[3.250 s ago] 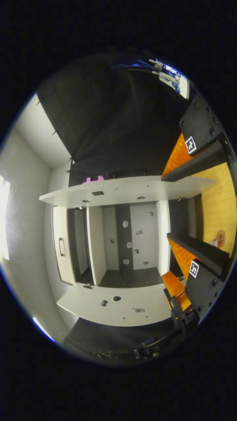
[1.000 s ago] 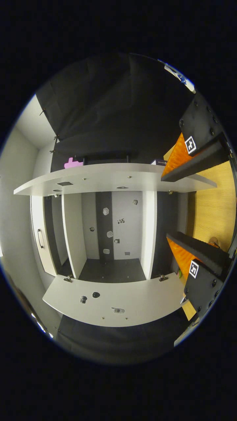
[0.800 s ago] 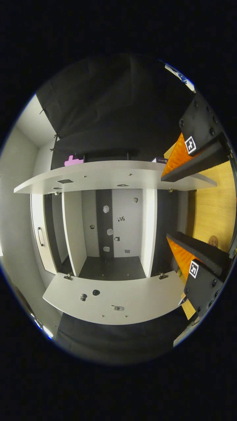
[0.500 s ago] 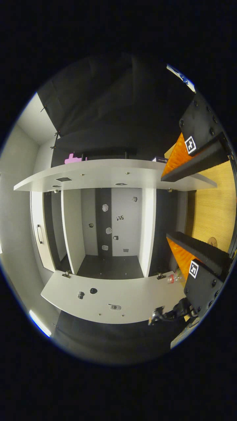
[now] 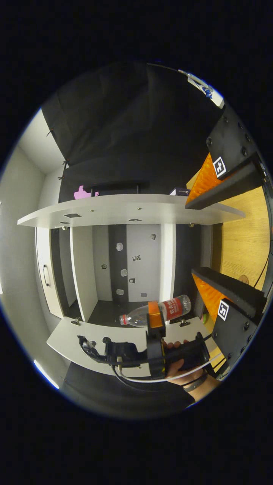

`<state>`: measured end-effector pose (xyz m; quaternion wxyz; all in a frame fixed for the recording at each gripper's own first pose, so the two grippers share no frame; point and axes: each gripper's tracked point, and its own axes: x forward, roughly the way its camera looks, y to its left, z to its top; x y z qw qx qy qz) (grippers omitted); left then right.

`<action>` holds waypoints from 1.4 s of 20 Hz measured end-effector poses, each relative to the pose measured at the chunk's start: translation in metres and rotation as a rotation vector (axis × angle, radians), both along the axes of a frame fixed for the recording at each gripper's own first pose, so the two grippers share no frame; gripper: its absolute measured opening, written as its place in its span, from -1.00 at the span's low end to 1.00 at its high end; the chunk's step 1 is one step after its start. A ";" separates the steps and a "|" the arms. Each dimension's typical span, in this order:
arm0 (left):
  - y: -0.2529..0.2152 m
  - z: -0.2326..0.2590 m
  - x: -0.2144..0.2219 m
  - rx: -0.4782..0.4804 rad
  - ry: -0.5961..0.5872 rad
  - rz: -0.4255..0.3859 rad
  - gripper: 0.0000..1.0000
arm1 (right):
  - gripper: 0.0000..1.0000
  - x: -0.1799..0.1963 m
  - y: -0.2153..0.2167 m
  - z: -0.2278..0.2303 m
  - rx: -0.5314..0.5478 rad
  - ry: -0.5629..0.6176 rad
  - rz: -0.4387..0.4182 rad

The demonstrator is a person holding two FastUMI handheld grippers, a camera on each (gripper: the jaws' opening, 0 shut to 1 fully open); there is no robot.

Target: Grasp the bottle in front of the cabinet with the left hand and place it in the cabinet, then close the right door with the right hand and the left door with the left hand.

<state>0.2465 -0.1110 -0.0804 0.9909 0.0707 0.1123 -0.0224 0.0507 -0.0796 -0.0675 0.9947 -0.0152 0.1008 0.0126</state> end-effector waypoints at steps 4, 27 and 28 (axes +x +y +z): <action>-0.024 0.017 0.060 -0.038 0.025 -0.061 0.43 | 1.00 -0.013 -0.004 0.000 -0.013 0.026 -0.008; -0.022 -0.068 0.217 0.129 0.084 -0.034 0.46 | 1.00 -0.032 -0.080 0.000 -0.004 0.059 -0.205; -0.022 -0.072 0.216 0.122 0.089 -0.032 0.46 | 1.00 -0.032 -0.083 -0.002 -0.009 0.061 -0.213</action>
